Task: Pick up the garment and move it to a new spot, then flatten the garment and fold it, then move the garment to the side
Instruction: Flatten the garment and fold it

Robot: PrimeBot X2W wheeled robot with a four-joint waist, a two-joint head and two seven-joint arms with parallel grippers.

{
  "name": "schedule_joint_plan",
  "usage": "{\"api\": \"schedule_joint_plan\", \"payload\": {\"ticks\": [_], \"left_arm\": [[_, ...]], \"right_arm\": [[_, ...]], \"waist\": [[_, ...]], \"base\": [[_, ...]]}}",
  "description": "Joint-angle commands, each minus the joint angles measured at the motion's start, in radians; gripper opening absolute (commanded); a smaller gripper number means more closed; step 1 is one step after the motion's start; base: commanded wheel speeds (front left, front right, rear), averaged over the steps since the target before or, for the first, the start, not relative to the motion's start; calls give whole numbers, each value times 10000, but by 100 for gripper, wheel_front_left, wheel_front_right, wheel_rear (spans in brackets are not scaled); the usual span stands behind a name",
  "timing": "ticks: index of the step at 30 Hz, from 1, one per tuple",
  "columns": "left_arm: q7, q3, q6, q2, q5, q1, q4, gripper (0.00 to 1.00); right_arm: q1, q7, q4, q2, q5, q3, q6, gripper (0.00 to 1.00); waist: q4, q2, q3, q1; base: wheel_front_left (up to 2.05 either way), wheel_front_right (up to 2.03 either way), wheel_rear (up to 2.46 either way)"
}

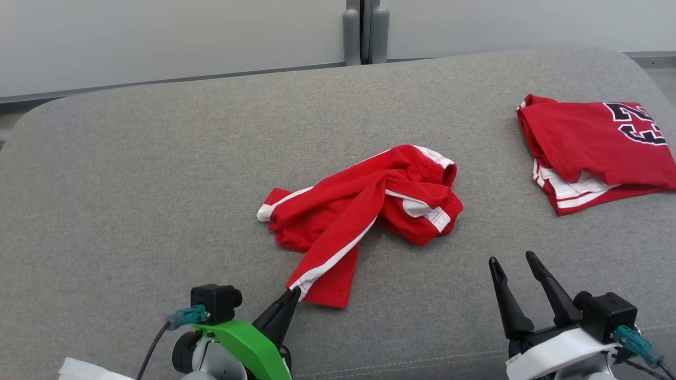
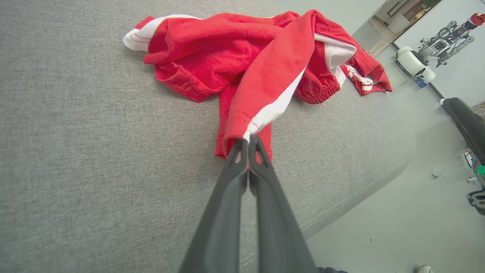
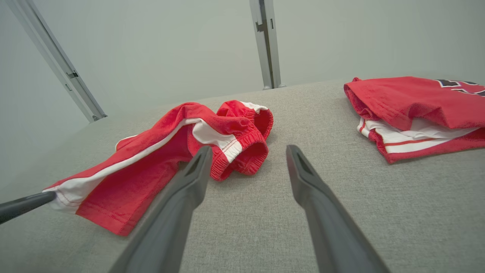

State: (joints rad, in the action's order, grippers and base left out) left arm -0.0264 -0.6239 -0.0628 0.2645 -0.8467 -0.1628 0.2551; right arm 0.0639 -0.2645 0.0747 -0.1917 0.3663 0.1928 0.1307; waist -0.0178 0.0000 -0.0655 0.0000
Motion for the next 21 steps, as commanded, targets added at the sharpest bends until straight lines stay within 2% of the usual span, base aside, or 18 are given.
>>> {"api": "schedule_joint_plan", "payload": {"ticks": [1,6,14,21], "left_arm": [[-19,-19,-28,-20,107,-176,-42,0],[-17,-130,-111,-139,175,-477,-31,0],[-15,-427,-304,-416,342,-1179,168,0],[93,-598,-432,-557,361,-1557,436,0]], "right_arm": [[-207,-12,70,-95,148,75,-1,100],[-1041,43,769,-632,1890,1041,0,100],[-2597,356,1657,-1342,5526,2658,0,100],[-3698,235,2208,-1838,7226,3769,0,100]], "waist": [[53,0,-111,0],[256,0,-572,0],[693,0,-1406,0],[925,0,-1714,0]], "base": [[0,0,0],[0,0,0],[0,0,0],[0,0,0]]}}
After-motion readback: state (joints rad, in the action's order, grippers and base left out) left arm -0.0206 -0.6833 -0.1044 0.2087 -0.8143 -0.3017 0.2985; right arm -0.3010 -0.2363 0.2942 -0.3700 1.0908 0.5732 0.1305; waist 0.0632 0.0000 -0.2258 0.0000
